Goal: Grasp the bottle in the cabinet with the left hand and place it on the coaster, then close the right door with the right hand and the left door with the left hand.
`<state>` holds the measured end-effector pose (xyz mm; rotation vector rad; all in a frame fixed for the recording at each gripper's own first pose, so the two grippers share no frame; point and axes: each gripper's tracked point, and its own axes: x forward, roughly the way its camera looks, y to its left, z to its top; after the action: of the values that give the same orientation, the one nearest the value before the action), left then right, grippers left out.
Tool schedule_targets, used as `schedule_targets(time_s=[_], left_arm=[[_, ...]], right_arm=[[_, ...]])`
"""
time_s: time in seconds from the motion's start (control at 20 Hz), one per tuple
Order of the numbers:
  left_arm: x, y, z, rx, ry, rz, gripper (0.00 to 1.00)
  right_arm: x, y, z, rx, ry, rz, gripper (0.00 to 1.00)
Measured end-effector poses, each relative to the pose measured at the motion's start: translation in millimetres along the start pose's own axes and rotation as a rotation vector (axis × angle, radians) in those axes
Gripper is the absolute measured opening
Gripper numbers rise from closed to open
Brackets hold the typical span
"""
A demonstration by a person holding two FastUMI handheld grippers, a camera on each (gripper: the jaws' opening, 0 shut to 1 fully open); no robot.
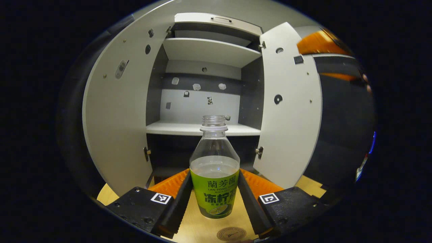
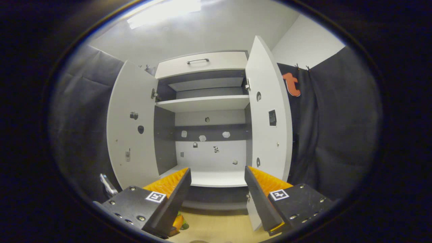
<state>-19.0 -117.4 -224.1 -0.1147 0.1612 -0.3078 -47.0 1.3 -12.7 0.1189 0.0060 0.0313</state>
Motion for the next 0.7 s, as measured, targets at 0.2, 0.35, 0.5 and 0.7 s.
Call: schedule_targets(time_s=[0.2,0.35,0.5,0.7], left_arm=[[-12,-37,-52,-0.013,0.051,-0.112,0.81],[-11,-53,-80,0.031,0.066,-0.164,0.80],[-11,-62,-107,0.056,0.081,-0.201,0.80],[-7,-64,-139,0.110,0.129,-0.225,0.80]], right_arm=[[-7,-4,-8,-0.048,0.010,-0.004,0.96],[-17,-8,-26,-0.070,0.044,-0.004,0.96],[-18,-17,-41,-0.080,0.083,-0.026,0.96],[-18,-26,-48,-0.081,0.097,-0.036,0.96]])
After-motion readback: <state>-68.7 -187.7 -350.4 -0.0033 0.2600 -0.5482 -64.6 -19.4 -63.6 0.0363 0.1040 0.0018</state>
